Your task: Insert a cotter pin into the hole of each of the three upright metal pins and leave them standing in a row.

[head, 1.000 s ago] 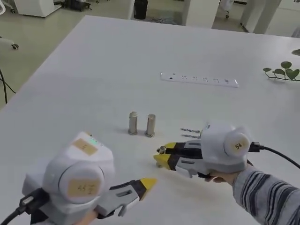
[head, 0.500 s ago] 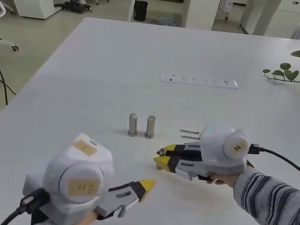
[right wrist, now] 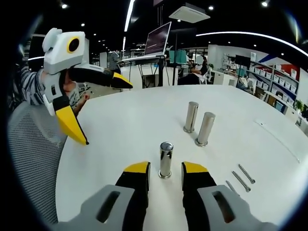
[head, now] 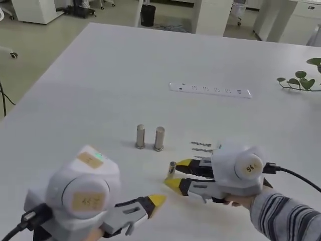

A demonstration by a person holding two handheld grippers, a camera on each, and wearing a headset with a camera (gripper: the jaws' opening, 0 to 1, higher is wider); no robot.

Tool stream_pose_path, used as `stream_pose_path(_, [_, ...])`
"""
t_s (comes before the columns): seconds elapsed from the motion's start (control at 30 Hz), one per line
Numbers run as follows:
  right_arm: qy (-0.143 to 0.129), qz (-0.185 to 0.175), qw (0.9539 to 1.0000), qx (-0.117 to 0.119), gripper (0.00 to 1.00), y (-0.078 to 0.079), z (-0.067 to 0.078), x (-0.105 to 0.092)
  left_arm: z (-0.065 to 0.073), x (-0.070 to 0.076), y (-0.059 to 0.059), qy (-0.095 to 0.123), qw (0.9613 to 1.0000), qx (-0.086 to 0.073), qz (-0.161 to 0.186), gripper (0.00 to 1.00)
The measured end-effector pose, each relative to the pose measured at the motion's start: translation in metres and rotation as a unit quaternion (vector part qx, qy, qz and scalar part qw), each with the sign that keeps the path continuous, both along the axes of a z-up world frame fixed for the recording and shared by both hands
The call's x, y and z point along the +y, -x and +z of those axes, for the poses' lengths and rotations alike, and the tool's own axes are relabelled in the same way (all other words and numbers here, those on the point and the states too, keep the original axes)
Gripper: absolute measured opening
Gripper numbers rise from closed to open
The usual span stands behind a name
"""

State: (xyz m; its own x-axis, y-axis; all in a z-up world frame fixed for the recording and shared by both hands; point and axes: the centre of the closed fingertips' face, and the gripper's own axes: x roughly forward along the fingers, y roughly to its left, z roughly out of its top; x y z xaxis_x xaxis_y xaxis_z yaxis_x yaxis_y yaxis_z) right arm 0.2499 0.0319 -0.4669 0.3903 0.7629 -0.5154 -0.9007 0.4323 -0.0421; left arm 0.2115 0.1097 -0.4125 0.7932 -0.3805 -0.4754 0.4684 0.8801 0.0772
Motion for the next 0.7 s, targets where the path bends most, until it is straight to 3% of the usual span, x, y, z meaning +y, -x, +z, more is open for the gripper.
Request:
stream_pose_path(0.3, [0.012,-0.02,0.9997,-0.006,0.29,-0.008,0.014,-0.03,0.003,-0.001,-0.001,0.006,1.0,-0.005,0.001,0.91])
stream_pose_path(0.4, [0.032,-0.029,0.999,-0.014,0.29,-0.015,0.017,-0.044,0.003,-0.002,-0.002,0.01,0.9999,-0.004,0.001,0.91])
stream_pose_path(0.6, [0.064,-0.048,0.9968,-0.007,0.26,-0.032,0.017,-0.066,0.005,-0.003,-0.002,0.015,0.9998,-0.008,0.001,0.91])
stream_pose_path(0.7, [0.099,-0.069,0.9925,0.018,0.25,-0.039,0.011,-0.079,0.005,-0.003,-0.002,0.015,0.9999,-0.008,0.0,0.91])
